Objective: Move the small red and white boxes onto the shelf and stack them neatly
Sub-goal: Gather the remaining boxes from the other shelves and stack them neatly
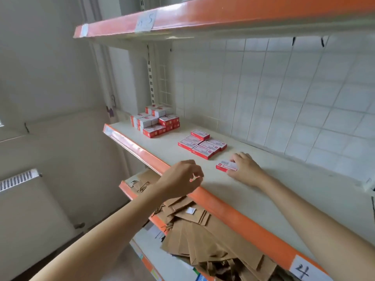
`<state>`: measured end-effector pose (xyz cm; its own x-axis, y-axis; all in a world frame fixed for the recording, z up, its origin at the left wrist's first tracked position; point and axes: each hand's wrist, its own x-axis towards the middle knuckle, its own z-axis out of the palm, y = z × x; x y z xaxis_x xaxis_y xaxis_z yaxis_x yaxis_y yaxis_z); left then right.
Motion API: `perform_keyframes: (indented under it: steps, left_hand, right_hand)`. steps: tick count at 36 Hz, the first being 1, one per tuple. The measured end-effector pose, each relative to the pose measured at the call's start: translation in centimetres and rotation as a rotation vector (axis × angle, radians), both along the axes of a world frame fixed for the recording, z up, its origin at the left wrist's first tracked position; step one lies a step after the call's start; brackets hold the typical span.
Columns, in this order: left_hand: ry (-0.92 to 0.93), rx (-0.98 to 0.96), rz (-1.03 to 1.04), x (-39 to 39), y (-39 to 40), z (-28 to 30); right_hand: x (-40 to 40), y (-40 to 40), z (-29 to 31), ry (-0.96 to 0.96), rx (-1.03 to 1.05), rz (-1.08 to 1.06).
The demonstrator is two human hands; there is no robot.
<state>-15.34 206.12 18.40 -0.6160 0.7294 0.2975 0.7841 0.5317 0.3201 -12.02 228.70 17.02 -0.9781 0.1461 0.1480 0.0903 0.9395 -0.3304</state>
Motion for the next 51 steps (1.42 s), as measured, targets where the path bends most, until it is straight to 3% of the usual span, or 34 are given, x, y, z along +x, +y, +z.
perform_keyframes:
  steps: [11,15,17,20,27,37,51]
  left_hand:
    - [-0.078,0.058,-0.206,-6.0,5.9,-1.8]
    - [-0.091,0.042,-0.347,-7.7,7.6,-2.4]
    - [-0.109,0.069,-0.362,-8.2,7.9,-2.7]
    - [-0.092,0.108,-0.416,-8.9,8.3,-3.2]
    - [-0.101,0.135,-0.576,-9.5,8.6,-4.1]
    - [-0.322,0.245,-0.488,-8.9,8.1,-3.5]
    - [-0.288,0.163,-0.458,-9.2,8.3,-3.7]
  right_hand:
    - [-0.5,1.8,-1.2,-0.092,-0.156,0.0]
    - [0.1,3.1,-0.6,-0.12,-0.461,-0.052]
    - [0.3,3.3,-1.2,-0.019,-0.594,-0.144]
    - [0.5,2.4,-2.4,0.161,-0.492,-0.243]
    - [0.8,1.3,-2.8,0.307,-0.313,-0.32]
    - [1.6,2.4,-3.1,0.341,-0.273,-0.386]
    - [1.6,2.8,-3.4,0.33,-0.276,-0.374]
